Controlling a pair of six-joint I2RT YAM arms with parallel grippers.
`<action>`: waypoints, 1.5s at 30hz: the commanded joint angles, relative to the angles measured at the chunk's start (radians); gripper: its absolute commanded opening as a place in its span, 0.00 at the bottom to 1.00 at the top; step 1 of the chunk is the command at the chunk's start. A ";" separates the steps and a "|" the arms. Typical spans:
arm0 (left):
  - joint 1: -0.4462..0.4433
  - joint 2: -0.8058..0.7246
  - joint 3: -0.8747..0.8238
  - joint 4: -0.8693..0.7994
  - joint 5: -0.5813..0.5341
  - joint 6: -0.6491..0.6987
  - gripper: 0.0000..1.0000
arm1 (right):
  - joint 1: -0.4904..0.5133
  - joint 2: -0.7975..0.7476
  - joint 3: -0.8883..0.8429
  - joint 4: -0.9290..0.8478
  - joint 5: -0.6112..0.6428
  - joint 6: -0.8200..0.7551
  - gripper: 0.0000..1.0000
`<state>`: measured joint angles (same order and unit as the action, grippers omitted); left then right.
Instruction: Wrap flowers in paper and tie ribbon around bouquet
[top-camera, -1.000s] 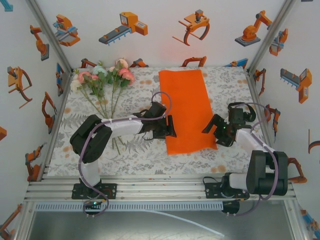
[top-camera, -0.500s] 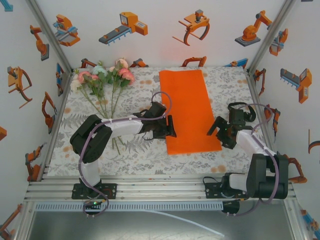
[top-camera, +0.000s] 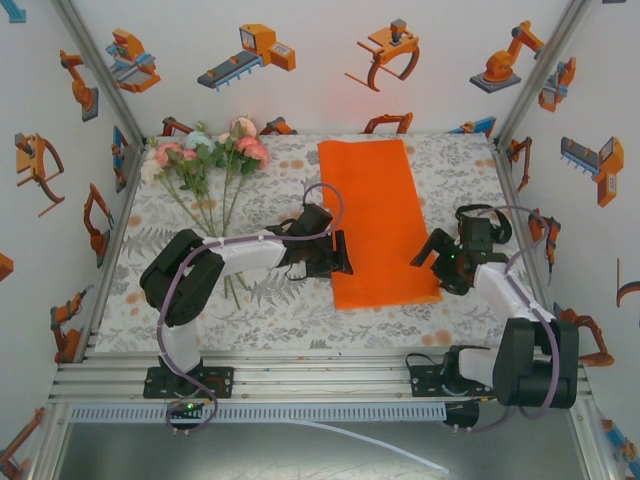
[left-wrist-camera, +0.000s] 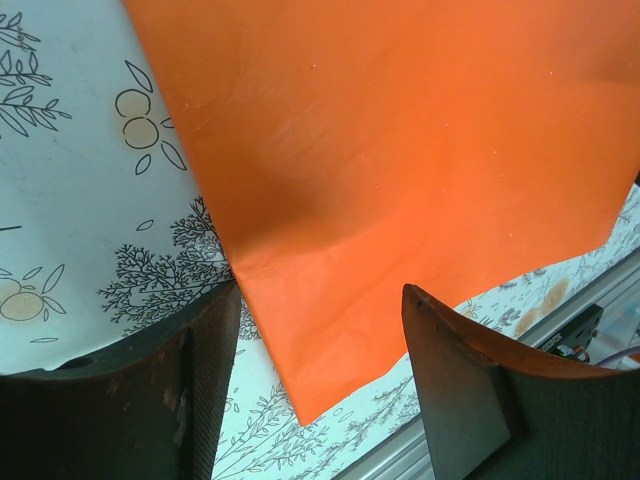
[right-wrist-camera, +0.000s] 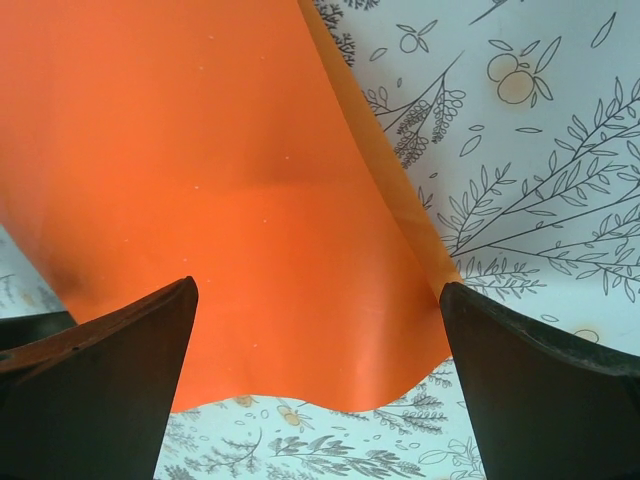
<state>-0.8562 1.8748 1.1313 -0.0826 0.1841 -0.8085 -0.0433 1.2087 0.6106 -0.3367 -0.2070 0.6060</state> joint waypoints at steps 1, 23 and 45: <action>0.003 0.018 0.000 -0.038 -0.004 -0.009 0.62 | -0.001 -0.030 -0.003 -0.020 -0.024 0.023 0.98; -0.053 -0.294 -0.188 0.269 -0.047 0.303 0.81 | 0.005 -0.121 -0.044 0.205 -0.263 0.306 0.01; -0.247 -0.023 0.064 0.359 -0.120 0.419 0.00 | 0.050 -0.189 0.057 0.092 -0.201 0.299 0.47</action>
<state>-1.1149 1.9110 1.1835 0.2623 0.1036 -0.3515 0.0006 1.0290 0.6006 -0.1814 -0.4503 0.9558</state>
